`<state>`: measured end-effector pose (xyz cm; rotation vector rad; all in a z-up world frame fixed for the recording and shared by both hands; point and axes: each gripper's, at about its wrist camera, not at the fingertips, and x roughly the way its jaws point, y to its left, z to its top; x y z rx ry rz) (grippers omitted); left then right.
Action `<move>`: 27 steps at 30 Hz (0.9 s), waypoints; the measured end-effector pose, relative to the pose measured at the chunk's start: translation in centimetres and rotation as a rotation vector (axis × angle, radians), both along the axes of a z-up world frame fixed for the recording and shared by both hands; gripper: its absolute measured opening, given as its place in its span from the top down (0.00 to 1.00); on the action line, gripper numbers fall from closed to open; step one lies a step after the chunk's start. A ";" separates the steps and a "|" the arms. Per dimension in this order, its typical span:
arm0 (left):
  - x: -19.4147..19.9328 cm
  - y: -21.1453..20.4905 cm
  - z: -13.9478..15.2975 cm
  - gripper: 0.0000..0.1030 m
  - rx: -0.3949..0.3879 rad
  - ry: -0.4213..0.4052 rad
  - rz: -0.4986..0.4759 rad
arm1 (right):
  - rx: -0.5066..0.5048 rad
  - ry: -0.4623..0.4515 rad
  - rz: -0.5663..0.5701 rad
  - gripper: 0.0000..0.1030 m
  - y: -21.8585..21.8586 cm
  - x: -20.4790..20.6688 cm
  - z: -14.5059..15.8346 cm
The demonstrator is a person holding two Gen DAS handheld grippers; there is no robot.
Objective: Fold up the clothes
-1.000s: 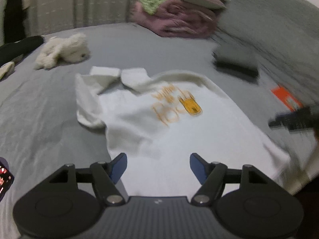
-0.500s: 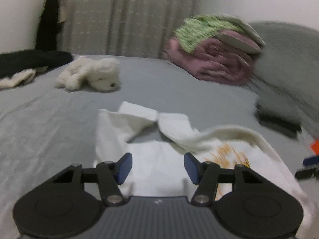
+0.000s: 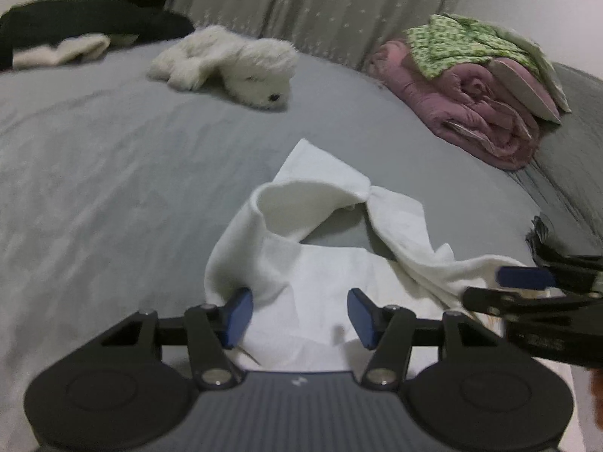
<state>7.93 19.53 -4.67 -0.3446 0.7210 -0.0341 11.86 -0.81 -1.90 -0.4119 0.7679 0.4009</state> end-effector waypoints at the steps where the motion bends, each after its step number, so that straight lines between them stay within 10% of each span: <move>1: 0.0 0.1 -0.1 0.45 -0.010 0.004 0.005 | -0.008 0.000 0.003 0.49 0.6 0.5 -0.3; 7: 0.4 0.3 -0.4 0.45 -0.038 0.024 0.017 | -0.063 0.011 0.010 0.54 2.6 2.5 -2.1; 15: 0.5 0.3 -0.5 0.46 -0.021 0.032 0.009 | -0.052 -0.057 -0.041 0.90 1.5 2.5 -1.5; 27: 0.4 0.2 -0.4 0.49 0.005 0.035 0.001 | 0.022 -0.168 -0.269 0.93 -7.2 1.2 2.0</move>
